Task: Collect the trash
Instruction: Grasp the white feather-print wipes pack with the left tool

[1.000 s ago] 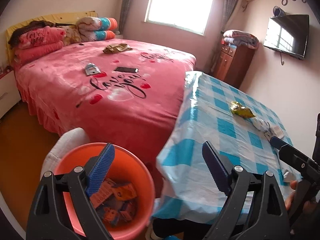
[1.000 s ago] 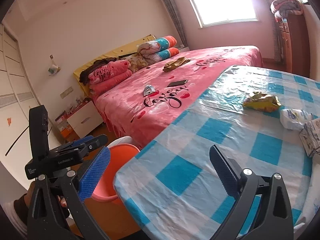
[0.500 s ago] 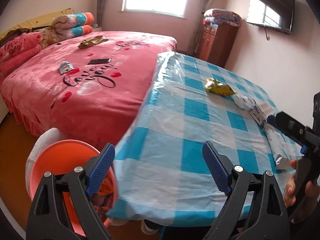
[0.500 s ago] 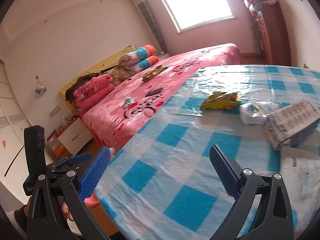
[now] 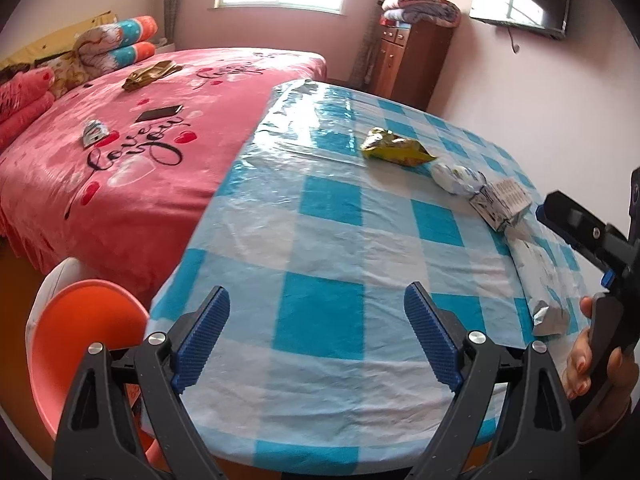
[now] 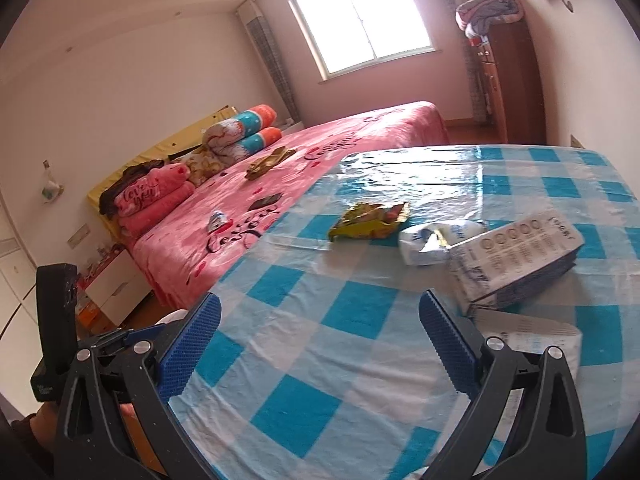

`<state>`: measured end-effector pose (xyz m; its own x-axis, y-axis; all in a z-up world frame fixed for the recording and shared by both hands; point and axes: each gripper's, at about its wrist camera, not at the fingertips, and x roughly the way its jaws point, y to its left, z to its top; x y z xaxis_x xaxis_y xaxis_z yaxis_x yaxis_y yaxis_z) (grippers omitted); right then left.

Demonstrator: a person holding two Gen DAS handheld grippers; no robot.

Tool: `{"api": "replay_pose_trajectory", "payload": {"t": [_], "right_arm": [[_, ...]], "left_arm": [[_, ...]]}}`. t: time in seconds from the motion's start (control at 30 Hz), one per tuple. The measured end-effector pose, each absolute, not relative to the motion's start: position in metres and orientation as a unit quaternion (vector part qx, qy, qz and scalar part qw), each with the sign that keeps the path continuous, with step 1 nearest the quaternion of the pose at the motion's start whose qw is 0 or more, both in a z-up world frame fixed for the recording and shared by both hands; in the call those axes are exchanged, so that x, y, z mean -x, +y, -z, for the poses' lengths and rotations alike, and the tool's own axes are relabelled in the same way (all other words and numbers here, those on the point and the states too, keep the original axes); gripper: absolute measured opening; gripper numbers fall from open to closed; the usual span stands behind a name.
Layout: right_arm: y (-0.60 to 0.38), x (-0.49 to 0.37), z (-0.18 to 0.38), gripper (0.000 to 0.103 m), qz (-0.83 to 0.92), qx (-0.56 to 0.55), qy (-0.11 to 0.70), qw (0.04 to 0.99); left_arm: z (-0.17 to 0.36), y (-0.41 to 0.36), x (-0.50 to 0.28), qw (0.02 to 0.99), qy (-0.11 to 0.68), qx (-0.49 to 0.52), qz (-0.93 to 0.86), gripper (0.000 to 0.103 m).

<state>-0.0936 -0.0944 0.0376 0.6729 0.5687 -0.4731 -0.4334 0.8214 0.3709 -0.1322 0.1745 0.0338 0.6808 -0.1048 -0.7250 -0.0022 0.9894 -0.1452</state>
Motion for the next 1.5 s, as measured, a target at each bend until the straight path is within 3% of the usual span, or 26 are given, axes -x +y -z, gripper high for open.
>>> {"api": "replay_pose_trajectory", "payload": {"t": [0.37,1.03,1.5], "right_arm": [[-0.131,0.083,-0.032,0.098,-0.227,-0.12,0.32,0.912],[-0.257,0.059,-0.01,0.098,-0.102,-0.227,0.323,0.913],[-0.28,0.045,0.003,0.098,-0.141,-0.269,0.342,0.889]], "left_arm": [[-0.035,0.136,0.114,0.908,0.412,0.054,0.058,0.089],[-0.03,0.013,0.104,0.873,0.452,0.002,0.183,0.089],[-0.018,-0.074,0.089,0.842,0.498,-0.047,0.202,0.089]]}}
